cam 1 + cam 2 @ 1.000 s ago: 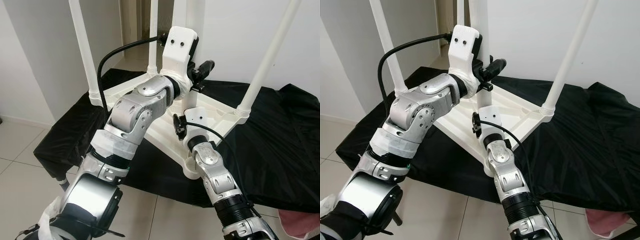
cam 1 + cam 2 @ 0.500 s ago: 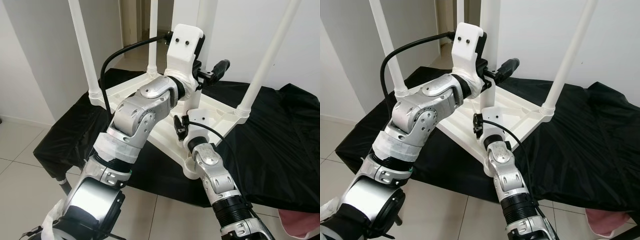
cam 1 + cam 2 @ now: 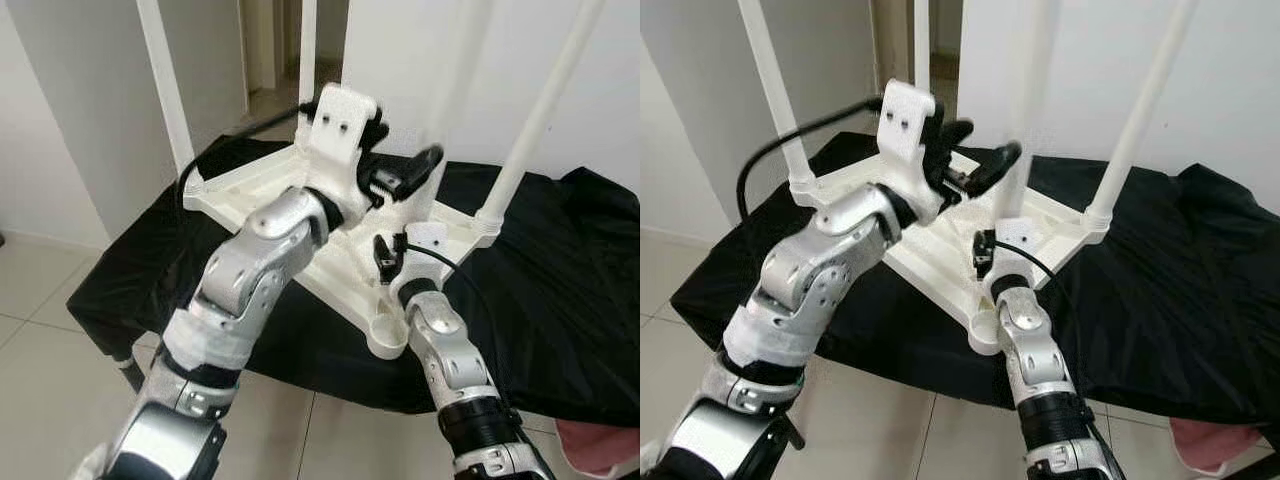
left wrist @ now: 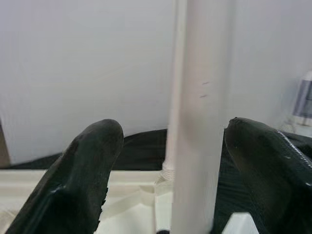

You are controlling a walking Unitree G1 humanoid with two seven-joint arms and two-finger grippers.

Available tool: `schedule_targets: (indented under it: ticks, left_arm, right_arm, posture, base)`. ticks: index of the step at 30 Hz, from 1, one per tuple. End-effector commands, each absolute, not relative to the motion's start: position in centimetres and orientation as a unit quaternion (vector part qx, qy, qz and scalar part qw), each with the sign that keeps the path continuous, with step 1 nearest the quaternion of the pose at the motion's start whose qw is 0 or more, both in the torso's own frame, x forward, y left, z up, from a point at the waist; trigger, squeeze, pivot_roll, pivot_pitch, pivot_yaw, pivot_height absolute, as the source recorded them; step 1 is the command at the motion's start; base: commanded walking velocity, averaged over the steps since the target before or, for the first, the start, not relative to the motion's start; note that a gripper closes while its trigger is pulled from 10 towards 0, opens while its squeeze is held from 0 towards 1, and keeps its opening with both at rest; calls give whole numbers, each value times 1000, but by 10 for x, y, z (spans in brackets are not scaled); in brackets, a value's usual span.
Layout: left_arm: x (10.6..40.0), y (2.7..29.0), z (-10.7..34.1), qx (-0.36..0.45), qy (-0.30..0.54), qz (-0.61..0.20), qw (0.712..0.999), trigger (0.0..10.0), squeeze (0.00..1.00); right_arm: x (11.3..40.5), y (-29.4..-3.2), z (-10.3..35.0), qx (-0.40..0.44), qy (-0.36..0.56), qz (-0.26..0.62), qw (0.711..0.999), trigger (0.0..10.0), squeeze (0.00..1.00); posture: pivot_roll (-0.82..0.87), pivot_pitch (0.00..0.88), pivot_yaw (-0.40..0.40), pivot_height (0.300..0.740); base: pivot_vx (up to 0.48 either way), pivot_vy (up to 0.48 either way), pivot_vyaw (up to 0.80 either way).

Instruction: Building children table

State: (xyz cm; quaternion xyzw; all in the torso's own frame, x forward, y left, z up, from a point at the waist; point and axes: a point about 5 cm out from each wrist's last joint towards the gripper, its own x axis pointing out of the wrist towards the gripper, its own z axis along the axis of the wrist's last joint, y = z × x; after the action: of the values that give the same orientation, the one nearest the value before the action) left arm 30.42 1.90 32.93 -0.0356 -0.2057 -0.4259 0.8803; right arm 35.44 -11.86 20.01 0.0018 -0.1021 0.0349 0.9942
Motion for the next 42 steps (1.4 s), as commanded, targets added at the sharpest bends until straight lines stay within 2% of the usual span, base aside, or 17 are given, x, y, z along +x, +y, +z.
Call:
schedule_targets:
  ticks: [1, 10, 15, 18, 22, 38, 42]
  left_arm:
    - [299, 18, 329, -40, -208, -434, 876, 10000, 0]
    - [296, 32, 309, -80, -186, -424, 883, 10000, 0]
    - [294, 41, 292, -77, -174, -421, 887, 10000, 0]
    - [294, 48, 276, -79, -156, -405, 897, 10000, 0]
    - [293, 48, 273, -92, -151, -407, 896, 10000, 0]
    - [282, 53, 236, -39, -100, -422, 900, 10000, 0]
    - [276, 53, 224, -20, -79, -447, 891, 10000, 0]
  right_arm:
    - [352, -122, 203, 7, -108, 30, 994, 10000, 0]
    - [343, -132, 197, 3, -111, 20, 994, 10000, 0]
    - [335, -133, 194, -16, -121, 23, 992, 10000, 0]
    - [326, -130, 190, -24, -126, 50, 990, 10000, 0]
    - [321, -129, 186, -20, -123, 64, 990, 10000, 0]
    - [303, -123, 180, -32, -125, 132, 983, 10000, 0]
    - [299, -122, 173, -62, -119, 165, 977, 10000, 0]
  posture:
    - [21, 94, -2, 740]
    - [23, 98, -6, 740]
    - [14, 98, -2, 740]
    - [16, 100, -2, 740]
    - [19, 101, -2, 740]
    - [18, 102, 6, 740]
    - [21, 103, 9, 740]
  base:
    - [0, 0, 0]
    - [0, 0, 0]
    - [0, 0, 0]
    - [0, 0, 0]
    - [0, 0, 0]
    - [0, 0, 0]
    - [0, 0, 0]
